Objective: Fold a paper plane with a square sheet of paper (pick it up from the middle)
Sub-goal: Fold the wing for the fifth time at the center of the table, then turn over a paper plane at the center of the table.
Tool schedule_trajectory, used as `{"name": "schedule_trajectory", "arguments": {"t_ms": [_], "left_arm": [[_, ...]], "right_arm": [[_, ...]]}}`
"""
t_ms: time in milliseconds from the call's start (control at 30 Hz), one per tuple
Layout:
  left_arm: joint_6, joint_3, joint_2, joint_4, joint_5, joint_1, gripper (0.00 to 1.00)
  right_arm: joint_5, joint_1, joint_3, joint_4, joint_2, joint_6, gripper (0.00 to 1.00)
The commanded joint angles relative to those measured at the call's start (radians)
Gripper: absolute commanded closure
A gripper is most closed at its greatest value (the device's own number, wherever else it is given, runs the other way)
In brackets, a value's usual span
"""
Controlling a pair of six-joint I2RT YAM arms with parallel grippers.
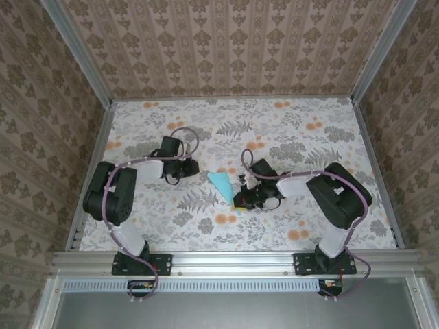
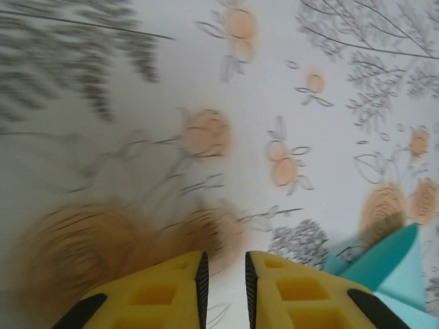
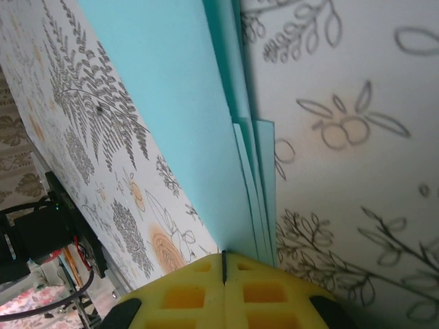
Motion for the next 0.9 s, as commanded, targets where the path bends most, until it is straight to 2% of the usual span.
{"name": "schedule_trajectory", "arguments": {"t_ms": [0,100,167,300,433,567,667,867], "left_arm": [[0.021,0.045,-0.111,-0.150,-0.114,-0.004,0.73],[-0.004,0.045,-0.198,-0.210,-0.157,-0.040,0.67],[-0.045,0.044,-0.244,-0.250,-0.199,-0.080,0.62],[-0.176,0.043,-0.302,-0.323,-0.296,-0.203,0.52],[-0.305,0.071,-0.292,-0.380,-0.374,-0.340,0.41],[-0.408,0.152,-0.210,-0.434,-0.430,-0.477,0.32],[-0.442,0.241,-0.103,-0.477,-0.447,-0.544,0.29],[-0.459,0.411,0.085,-0.594,-0.446,-0.582,0.28]], "right_arm": [[0.032,0.008,0.033,-0.093,-0.059,0.027,0.88],[0.062,0.006,0.057,-0.109,-0.134,0.020,0.79],[0.113,0.004,0.058,-0.135,-0.196,0.012,0.70],[0.289,-0.014,0.033,-0.208,-0.308,-0.018,0.52],[0.478,-0.033,-0.005,-0.269,-0.406,-0.033,0.37],[0.603,-0.050,-0.046,-0.307,-0.471,-0.024,0.30],[0.645,-0.066,-0.079,-0.316,-0.500,-0.001,0.28],[0.652,-0.083,-0.123,-0.308,-0.528,0.027,0.27]]}}
